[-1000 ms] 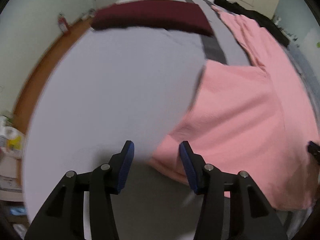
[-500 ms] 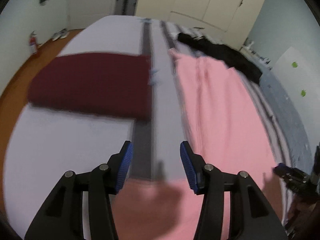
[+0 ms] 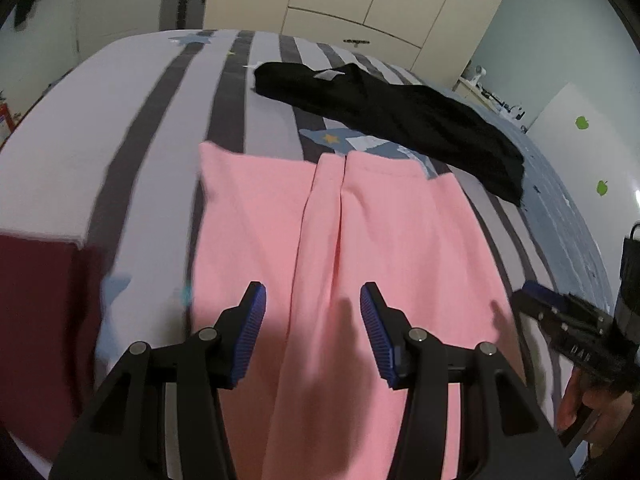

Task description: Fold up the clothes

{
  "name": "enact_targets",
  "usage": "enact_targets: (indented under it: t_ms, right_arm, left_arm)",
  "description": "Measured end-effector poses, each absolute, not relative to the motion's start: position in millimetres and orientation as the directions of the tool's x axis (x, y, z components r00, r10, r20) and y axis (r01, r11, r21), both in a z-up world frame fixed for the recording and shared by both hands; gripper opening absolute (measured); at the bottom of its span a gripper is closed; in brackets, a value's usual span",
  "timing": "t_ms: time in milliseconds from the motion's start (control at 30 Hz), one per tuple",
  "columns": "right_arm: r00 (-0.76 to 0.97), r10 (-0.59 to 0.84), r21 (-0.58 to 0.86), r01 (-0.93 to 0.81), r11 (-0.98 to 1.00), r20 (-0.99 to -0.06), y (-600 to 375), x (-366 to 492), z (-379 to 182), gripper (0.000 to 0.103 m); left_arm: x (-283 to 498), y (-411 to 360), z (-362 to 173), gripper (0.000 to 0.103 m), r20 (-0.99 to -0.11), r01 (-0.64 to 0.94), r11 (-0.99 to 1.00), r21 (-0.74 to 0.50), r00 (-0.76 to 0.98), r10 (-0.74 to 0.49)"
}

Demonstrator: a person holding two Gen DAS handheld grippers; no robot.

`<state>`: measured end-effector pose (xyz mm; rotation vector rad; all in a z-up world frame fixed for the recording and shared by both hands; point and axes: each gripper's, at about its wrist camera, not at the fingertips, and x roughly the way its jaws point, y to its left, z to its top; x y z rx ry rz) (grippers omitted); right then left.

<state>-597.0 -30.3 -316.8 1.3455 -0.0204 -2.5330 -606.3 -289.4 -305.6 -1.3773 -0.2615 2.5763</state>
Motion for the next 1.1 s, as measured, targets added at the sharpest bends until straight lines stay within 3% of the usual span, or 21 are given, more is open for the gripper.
enact_targets:
  t_ms: [300,633,900,1100]
  right_arm:
    - [-0.512,-0.234,0.109,0.263,-0.959,-0.826,-54,-670,-339,0.037]
    - [-0.508,-0.185,0.093,0.202,-0.975,-0.841,-47,-697,-360,0.037]
    - [-0.511,-0.132,0.037,0.191,-0.981,-0.849,-55,-706,-365,0.036]
    - [-0.528,-0.118,0.015,0.195,-0.981,-0.841,-56,-703,-368,0.036]
  left_arm:
    - [-658,-278,-331,0.046,-0.813,-0.187,-0.942,-0.277,-0.477,0.334]
    - [-676,-273,-342,0.01,-0.79,-0.211,-0.877,-0.432,-0.38,0.481]
    - [-668,-299,-318,0.006,-0.765,-0.194,-0.888,-0.416,-0.454,0.457]
    - [-676,-338,-314,0.004,-0.806,-0.107,-0.94,-0.325,-0.488,0.335]
